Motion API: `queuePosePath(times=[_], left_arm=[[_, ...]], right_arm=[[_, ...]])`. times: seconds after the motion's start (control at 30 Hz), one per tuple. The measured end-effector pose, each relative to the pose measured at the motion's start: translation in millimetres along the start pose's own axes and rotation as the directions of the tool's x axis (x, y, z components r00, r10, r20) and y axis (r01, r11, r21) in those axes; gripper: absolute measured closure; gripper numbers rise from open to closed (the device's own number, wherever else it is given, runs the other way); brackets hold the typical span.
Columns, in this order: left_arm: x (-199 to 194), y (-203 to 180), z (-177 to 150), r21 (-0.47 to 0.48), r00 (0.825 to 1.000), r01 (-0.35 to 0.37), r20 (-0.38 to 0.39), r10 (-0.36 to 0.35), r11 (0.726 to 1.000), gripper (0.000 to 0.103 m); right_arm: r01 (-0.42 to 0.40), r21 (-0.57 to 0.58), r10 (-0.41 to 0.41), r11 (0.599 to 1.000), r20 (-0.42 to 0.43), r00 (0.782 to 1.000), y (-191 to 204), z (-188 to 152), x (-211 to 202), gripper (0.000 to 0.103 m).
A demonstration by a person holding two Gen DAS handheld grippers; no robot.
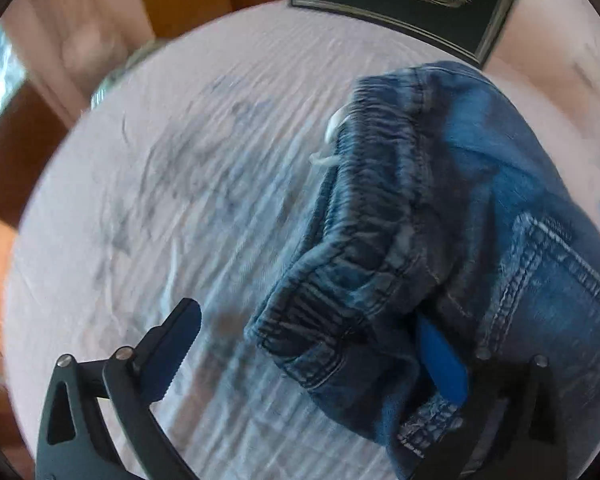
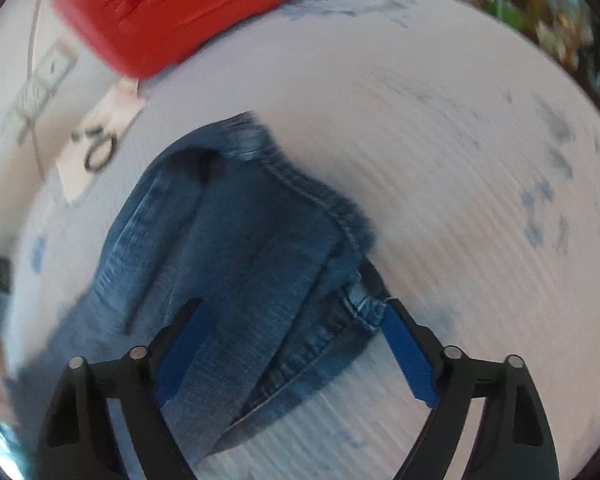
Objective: Fold clothes
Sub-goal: 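Regrasp the waistband with the left tool while the right tool grasps the hem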
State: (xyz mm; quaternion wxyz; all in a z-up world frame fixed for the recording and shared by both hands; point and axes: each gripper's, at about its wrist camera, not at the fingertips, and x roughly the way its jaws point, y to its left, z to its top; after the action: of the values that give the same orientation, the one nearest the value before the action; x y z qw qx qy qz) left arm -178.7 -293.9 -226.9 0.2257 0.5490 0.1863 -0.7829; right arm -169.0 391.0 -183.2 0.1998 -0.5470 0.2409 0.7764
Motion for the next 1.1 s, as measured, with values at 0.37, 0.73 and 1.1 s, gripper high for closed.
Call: queuePosePath(times=[0.37,0.73,1.1], left_arm=[[-116.6,3.1,7.4,0.056,0.983,0.1,0.148,-0.107,0.993,0.082],[-70.7,57.0,-60.2,0.093,1.0,0.009,-0.026,-0.007,0.996,0.06],[-135.0,51.3,-37.7,0.114,0.987,0.063,0.14,-0.079,0.991,0.031]], right_arm=[[0.033,-0.255,0.0,0.966,0.129,0.992,23.3,-5.4,-69.3,0.089],[0.026,-0.106,-0.019,0.994,0.063,0.998,-81.7,-70.8,-111.9,0.054],[-0.044,0.022,0.039,0.999,0.174,0.984,-135.3,-103.3,-160.9,0.005]])
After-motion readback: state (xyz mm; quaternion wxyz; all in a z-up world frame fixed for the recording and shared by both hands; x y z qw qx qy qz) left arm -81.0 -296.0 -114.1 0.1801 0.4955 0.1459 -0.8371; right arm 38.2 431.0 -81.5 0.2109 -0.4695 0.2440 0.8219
